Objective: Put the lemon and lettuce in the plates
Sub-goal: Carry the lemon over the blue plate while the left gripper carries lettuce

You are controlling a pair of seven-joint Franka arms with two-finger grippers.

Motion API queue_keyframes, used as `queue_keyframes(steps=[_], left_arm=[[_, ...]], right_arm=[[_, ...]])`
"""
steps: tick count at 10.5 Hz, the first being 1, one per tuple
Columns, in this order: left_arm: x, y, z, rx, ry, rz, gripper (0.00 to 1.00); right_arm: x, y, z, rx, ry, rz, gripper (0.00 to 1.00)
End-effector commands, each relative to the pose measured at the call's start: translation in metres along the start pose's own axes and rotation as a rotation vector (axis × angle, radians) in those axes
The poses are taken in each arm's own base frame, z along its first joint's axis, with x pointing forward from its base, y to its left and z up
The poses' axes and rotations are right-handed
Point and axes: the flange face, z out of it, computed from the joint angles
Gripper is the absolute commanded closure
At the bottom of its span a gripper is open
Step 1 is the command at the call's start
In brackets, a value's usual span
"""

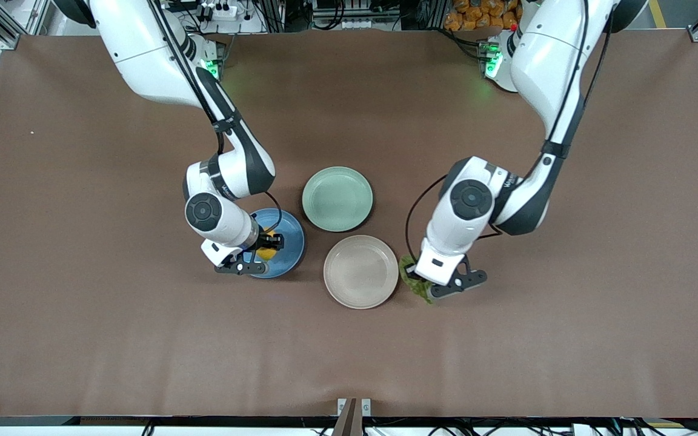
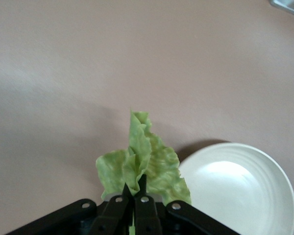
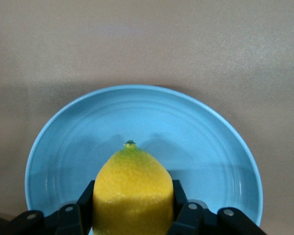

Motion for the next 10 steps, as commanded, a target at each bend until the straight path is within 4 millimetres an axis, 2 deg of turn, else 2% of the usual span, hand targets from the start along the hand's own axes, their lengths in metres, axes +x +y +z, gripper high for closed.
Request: queue_keyframes(steps=[1,2,4,6,7,10], left_arm=[[-0.019,0.020,-0.006,-0.020,-0.001,-0.022,1.00],[-0.030,0.030,-0.006,-0.024,-0.005,-0.022,1.00],[-0.050,0.048,-0.006,-0.032,-0.008,-0.039,1.00],[-0.063,0.059,-0.009,-0.039,-0.011,-0.055,1.00],[-0.062,0.062,-0.010,-0.044,-0.008,-0.060,1.00],[-0.065,0.071,-0.011,-0.090,0.012,-0.081,1.00]], right_arm=[[0.003,-0.005,0.003,0.015,-0.003,0.018,0.80],[0.004,-0.005,0.003,0.015,-0.003,0.019,0.46],[0.004,-0.005,0.002,0.017,0.000,0.019,0.00],[0.006,-0.006,-0.006,0.022,0.008,0.020,0.00],[0.007,-0.008,-0.012,0.027,0.012,0.024,0.00],[0.020,-0.011,-0.050,0.050,0.029,0.057,0.00]])
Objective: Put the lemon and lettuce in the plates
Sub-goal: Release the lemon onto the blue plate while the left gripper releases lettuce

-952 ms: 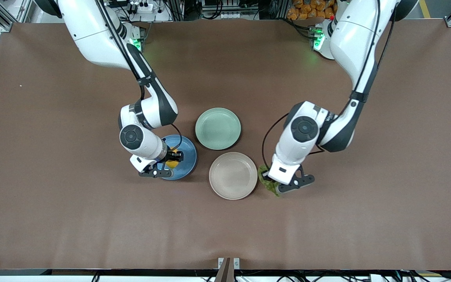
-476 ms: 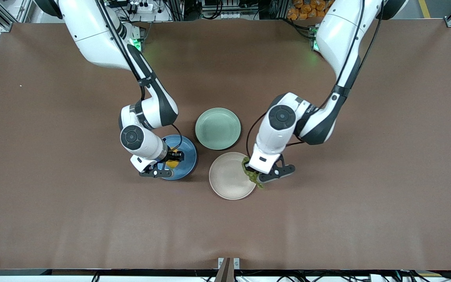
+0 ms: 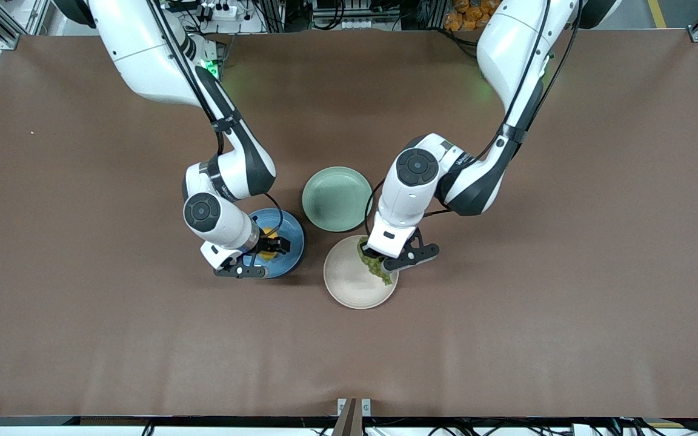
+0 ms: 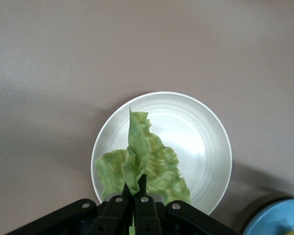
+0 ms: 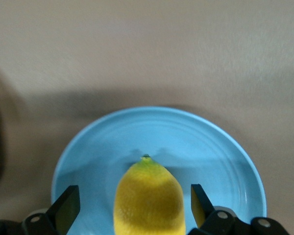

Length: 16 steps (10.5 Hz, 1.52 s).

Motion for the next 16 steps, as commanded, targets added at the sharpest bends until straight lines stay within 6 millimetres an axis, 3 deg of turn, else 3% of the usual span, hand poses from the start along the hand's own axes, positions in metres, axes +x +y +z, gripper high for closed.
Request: queue_keyframes(steps=[1,2,3,7,9,12,16], left_arm=[[-0.001,0.010,0.002,-0.054,0.017,-0.067,1.00],[0.000,0.010,0.001,-0.060,0.018,-0.096,0.59],[0.003,0.008,0.003,-0.054,0.030,-0.075,0.01],[0.003,0.008,-0.001,-0.057,0.033,-0.078,0.00],[0.015,0.003,-0.008,-0.060,0.045,-0.077,0.00],[0.064,-0.041,-0.006,0.012,0.039,-0.035,0.00],[0.137,-0.115,-0.026,0.102,0.009,0.042,0.00]], right_arm=[[0.010,0.006,-0.040,0.027,-0.020,0.038,0.00],[0.012,0.015,-0.057,0.028,-0.030,0.044,0.00],[0.016,0.028,-0.075,0.031,-0.032,0.036,0.00],[0.026,0.097,-0.128,0.036,-0.083,-0.052,0.00],[0.026,0.139,-0.148,0.024,-0.117,-0.059,0.00],[0.018,0.200,-0.176,-0.077,-0.090,-0.044,0.00],[0.003,0.245,-0.222,-0.079,-0.041,-0.099,0.00]])
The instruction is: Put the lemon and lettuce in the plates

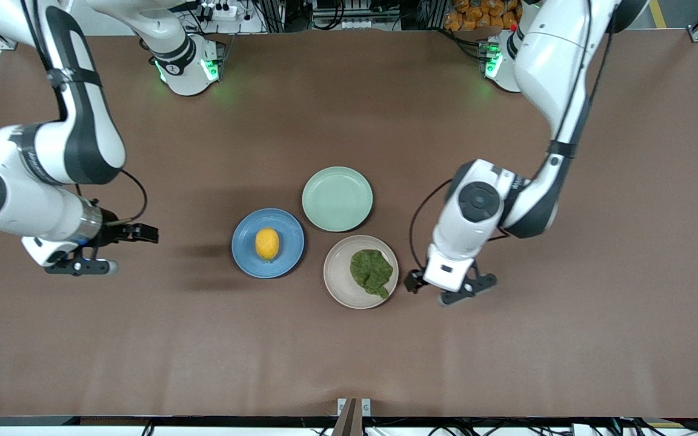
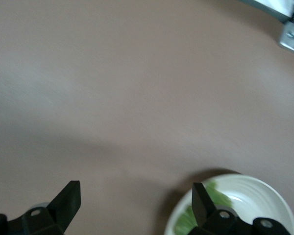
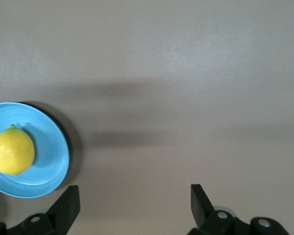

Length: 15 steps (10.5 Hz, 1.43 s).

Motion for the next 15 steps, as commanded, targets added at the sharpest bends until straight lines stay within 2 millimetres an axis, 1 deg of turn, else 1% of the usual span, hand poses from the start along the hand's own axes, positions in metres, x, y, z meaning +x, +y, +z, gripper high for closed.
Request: queue_keyframes(steps=[1,2,3,4,5,6,7,8,10,11,12,14,15], left_arm=[[0.035,-0.047,-0.020,0.055,-0.042,0.077,0.00],[0.048,-0.067,-0.027,0.081,-0.066,0.115,0.00],[0.056,-0.086,-0.025,0.108,-0.097,0.129,0.00],[0.054,-0.096,-0.026,0.134,-0.134,0.149,0.00],[0.056,-0.115,-0.028,0.164,-0.169,0.137,0.00],[0.051,-0.127,-0.028,0.179,-0.189,0.127,0.00],[0.041,-0.137,-0.028,0.195,-0.208,0.115,0.00],[0.040,-0.157,-0.034,0.206,-0.216,0.093,0.00],[0.027,-0.187,-0.053,0.221,-0.230,0.078,0.00],[0.022,-0.202,-0.067,0.217,-0.233,0.083,0.00],[0.015,-0.213,-0.080,0.211,-0.236,0.117,0.00],[0.003,-0.221,-0.099,0.199,-0.232,0.125,0.00],[0.003,-0.223,-0.112,0.187,-0.216,0.119,0.00]], right_arm=[[-0.029,0.024,-0.027,0.002,0.017,-0.035,0.00],[-0.035,0.033,-0.040,0.002,0.023,-0.025,0.00],[-0.042,0.039,-0.052,-0.015,0.023,-0.023,0.00],[-0.049,0.045,-0.067,-0.035,0.033,-0.021,0.00],[-0.056,0.046,-0.082,-0.044,0.038,-0.023,0.00],[-0.063,0.051,-0.095,-0.044,0.045,-0.016,0.00],[-0.068,0.054,-0.109,-0.059,0.056,-0.015,0.00],[-0.070,0.057,-0.123,-0.076,0.051,-0.016,0.00],[-0.075,0.057,-0.161,-0.078,0.044,-0.010,0.00],[-0.077,0.056,-0.177,-0.078,0.050,-0.009,0.00],[-0.080,0.056,-0.190,-0.079,0.063,-0.009,0.00],[-0.090,0.056,-0.218,-0.079,0.093,-0.004,0.00],[-0.094,0.059,-0.234,-0.079,0.098,0.004,0.00]])
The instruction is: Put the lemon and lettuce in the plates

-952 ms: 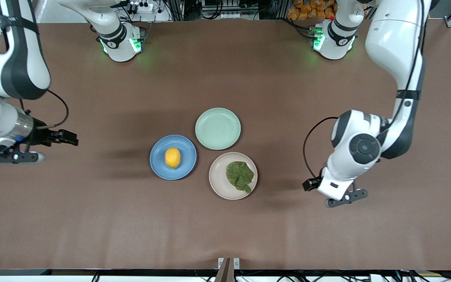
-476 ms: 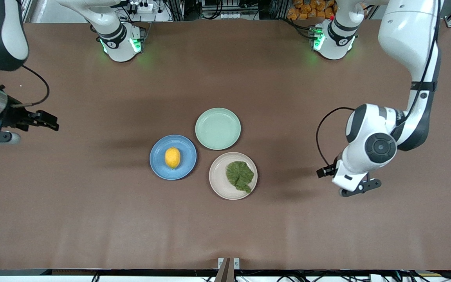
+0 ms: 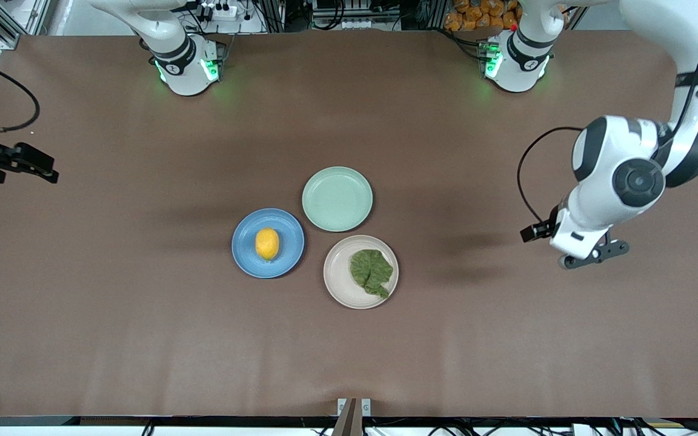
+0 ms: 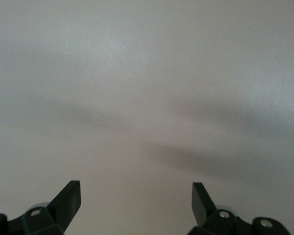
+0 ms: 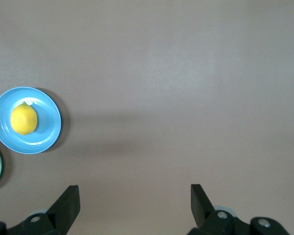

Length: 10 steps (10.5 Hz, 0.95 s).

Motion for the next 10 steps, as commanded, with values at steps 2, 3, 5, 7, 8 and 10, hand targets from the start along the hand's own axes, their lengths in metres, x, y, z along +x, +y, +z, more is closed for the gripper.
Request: queue_keyframes(steps=[2,3,5,7,8,10], left_arm=[[-0.019,-0.018,-0.051,-0.050,0.061,0.004,0.00],[-0.012,-0.024,-0.077,-0.068,0.111,0.013,0.00],[0.001,-0.031,-0.129,-0.103,0.209,0.062,0.00],[-0.010,-0.029,-0.166,-0.106,0.234,0.128,0.00],[-0.017,-0.027,-0.184,-0.088,0.205,0.180,0.00],[-0.029,-0.032,-0.219,-0.091,0.127,0.219,0.00]], right_arm=[[-0.009,0.007,-0.046,-0.013,0.036,0.002,0.00],[-0.011,0.008,-0.053,-0.012,0.042,0.003,0.00],[-0.013,0.019,-0.059,-0.003,0.048,0.020,0.00],[-0.014,0.020,-0.063,-0.002,0.056,0.007,0.00],[-0.014,0.020,-0.065,-0.002,0.059,0.007,0.00],[-0.014,0.017,-0.065,-0.002,0.055,0.004,0.00]])
